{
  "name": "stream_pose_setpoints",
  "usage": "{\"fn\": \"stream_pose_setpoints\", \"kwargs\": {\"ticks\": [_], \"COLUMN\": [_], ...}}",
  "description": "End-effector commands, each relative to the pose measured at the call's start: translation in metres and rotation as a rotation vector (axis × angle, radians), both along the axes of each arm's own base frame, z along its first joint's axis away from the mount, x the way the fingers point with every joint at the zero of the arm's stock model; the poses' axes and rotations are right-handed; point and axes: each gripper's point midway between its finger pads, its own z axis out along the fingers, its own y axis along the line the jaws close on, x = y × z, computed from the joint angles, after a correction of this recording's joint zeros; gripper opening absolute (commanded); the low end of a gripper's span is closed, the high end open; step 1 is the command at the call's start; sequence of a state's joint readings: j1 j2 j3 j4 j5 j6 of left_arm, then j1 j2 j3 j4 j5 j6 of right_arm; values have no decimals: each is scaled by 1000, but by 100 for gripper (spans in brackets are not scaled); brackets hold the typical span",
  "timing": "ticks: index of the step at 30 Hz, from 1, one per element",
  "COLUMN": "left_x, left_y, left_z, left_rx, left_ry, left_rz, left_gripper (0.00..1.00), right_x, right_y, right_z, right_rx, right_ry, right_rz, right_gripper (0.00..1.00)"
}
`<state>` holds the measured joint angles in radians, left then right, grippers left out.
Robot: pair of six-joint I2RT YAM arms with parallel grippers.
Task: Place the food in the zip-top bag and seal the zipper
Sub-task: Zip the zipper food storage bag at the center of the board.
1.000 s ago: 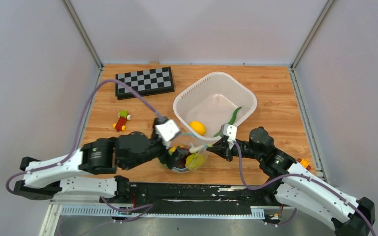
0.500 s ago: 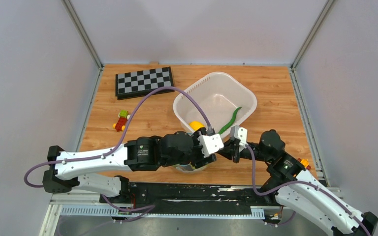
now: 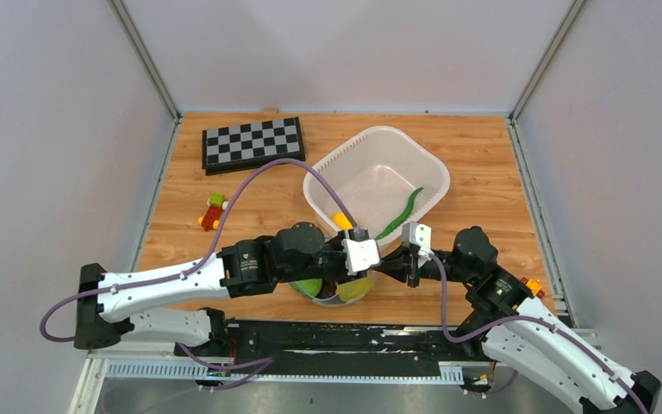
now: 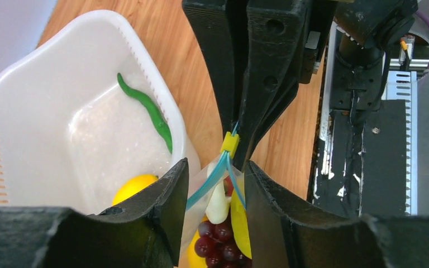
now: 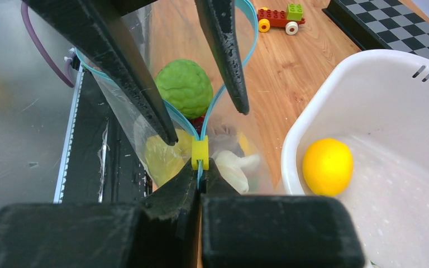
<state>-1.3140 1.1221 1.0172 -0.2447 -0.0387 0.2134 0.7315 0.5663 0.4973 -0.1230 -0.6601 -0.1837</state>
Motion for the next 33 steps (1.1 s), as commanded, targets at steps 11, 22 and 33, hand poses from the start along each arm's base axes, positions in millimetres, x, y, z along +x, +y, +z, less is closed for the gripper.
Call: {"fn": "stream_pose_setpoints", "kwargs": {"ticks": [11, 22, 33], "left_x": [-11, -1, 0], "left_y": [-19, -14, 6], "left_z": [15, 1, 6], "left_rx": [-23, 40, 23], "left_ry": [-58, -42, -12], "left_rz": [-163, -96, -30], "left_gripper": [40, 15, 7], "right_x": [-3, -1, 10], "right_y": [3, 0, -4], "right_z": [14, 15, 14], "right_rx": [40, 45, 42], "right_ry": [-49, -62, -77], "right_rz": [33, 14, -59], "right_gripper": [0, 0, 0]}}
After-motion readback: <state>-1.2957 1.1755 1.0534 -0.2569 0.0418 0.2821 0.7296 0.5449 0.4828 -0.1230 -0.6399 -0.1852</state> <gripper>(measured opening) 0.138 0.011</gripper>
